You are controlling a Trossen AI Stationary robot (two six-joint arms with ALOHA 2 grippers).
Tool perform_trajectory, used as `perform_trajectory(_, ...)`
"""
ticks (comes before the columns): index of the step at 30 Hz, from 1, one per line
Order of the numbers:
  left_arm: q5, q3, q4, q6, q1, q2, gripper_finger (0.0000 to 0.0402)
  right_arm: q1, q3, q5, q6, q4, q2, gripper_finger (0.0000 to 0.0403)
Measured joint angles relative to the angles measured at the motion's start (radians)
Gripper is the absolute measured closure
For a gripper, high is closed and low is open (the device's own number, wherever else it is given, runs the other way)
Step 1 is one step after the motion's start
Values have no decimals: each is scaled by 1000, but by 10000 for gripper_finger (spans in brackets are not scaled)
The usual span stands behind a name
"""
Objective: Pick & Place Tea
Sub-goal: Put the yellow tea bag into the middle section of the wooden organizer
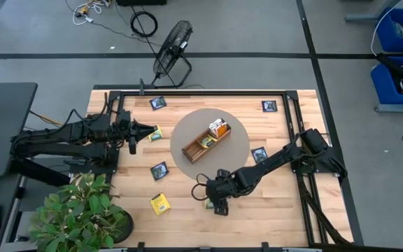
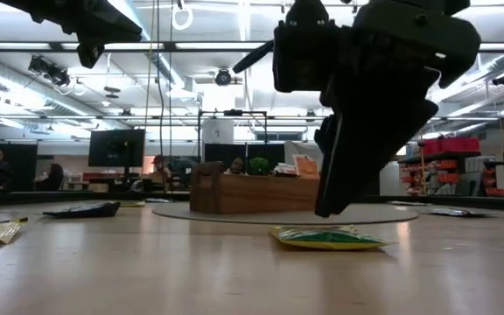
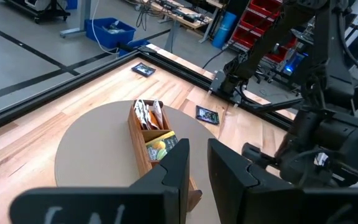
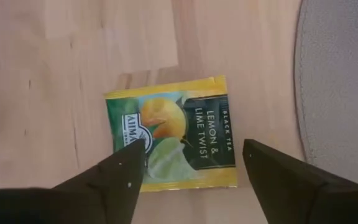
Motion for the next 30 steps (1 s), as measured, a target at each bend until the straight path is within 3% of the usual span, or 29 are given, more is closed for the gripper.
perform_trajectory(13, 0, 0, 0, 0, 0, 0, 342, -2, -76, -19, 19, 70, 40, 188)
perform_trajectory(18, 0, 0, 0, 1, 0, 0, 342, -4, -78, -23, 25, 68, 42, 256)
perform_trajectory(24, 0, 0, 0, 1, 0, 0, 342, -4, -77, -24, 24, 57, 54, 378)
perform_trajectory(30, 0, 0, 0, 1, 0, 0, 342, -13, -75, 2, 46, 8, 28, 399)
